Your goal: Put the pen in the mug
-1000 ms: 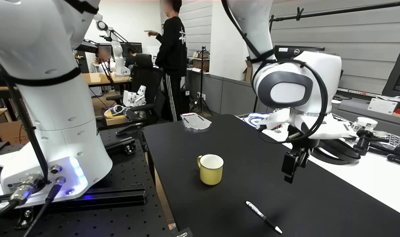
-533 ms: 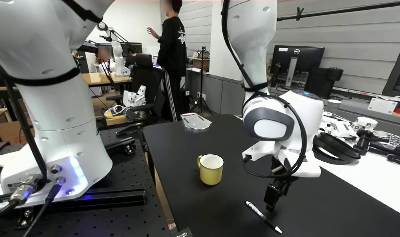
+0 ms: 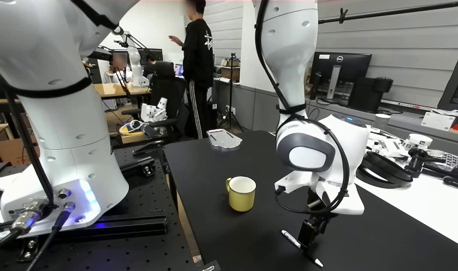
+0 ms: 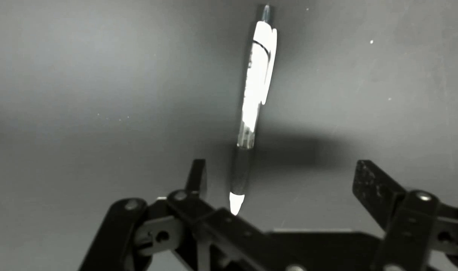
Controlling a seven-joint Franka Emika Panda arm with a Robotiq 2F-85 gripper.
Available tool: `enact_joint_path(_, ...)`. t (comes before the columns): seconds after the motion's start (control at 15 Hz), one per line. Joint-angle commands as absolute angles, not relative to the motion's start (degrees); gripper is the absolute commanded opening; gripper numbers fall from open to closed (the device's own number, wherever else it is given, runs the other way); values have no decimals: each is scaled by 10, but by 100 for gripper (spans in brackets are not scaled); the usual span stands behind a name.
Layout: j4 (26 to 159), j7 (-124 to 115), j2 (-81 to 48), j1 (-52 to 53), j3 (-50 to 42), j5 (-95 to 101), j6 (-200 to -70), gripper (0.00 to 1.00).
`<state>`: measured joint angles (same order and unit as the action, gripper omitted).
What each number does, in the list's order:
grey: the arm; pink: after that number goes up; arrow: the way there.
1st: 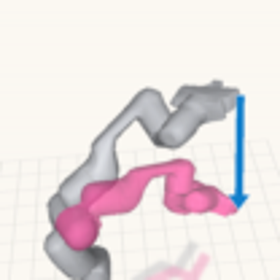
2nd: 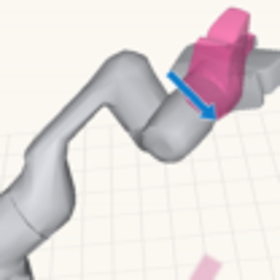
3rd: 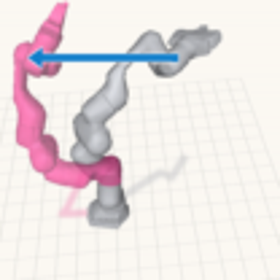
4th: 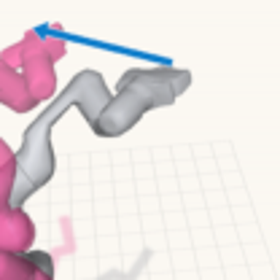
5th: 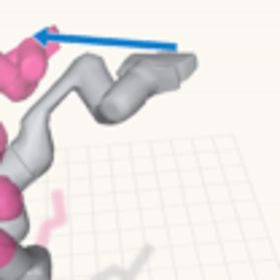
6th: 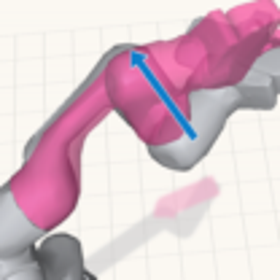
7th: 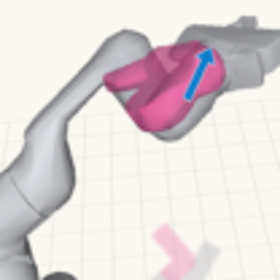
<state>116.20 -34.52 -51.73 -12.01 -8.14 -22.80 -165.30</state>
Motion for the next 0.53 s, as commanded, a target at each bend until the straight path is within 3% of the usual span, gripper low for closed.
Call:
enact_joint_path(0.0, 1145, -337, -528, -116, -87, -239, -1650, 100)
enact_joint_path(0.47, 1152, -334, -524, -112, -91, -239, -1650, 100)
